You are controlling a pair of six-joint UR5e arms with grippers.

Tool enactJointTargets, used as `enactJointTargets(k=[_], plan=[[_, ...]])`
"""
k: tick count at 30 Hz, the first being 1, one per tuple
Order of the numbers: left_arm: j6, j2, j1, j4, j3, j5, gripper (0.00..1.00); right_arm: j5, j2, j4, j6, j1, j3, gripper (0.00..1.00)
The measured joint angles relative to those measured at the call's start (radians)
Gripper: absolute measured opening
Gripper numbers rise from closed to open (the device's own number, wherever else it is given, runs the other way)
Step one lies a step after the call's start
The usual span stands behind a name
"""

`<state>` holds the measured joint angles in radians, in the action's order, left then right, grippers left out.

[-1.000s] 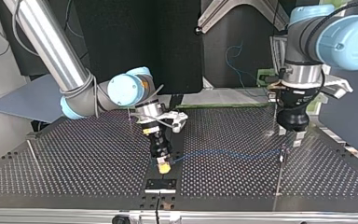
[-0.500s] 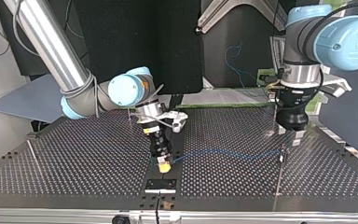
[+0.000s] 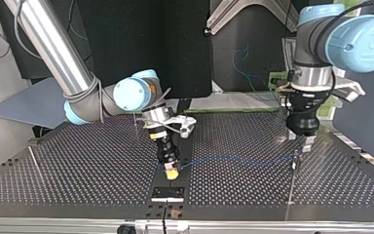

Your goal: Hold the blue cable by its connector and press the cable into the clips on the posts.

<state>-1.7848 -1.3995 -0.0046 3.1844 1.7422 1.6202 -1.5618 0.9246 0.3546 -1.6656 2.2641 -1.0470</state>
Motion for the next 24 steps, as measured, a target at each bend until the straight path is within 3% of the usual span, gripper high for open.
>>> enactJointTargets(k=[12,24], plan=[[0.097,-0.034,-0.039,-0.004,-0.019,-0.069,0.98,0.000,-0.001,-0.003,0.003,-0.007,0.000,0.00],[0.198,-0.113,-0.062,-0.053,-0.067,0.009,0.98,0.000,-0.004,-0.002,0.003,-0.015,0.000,0.00]])
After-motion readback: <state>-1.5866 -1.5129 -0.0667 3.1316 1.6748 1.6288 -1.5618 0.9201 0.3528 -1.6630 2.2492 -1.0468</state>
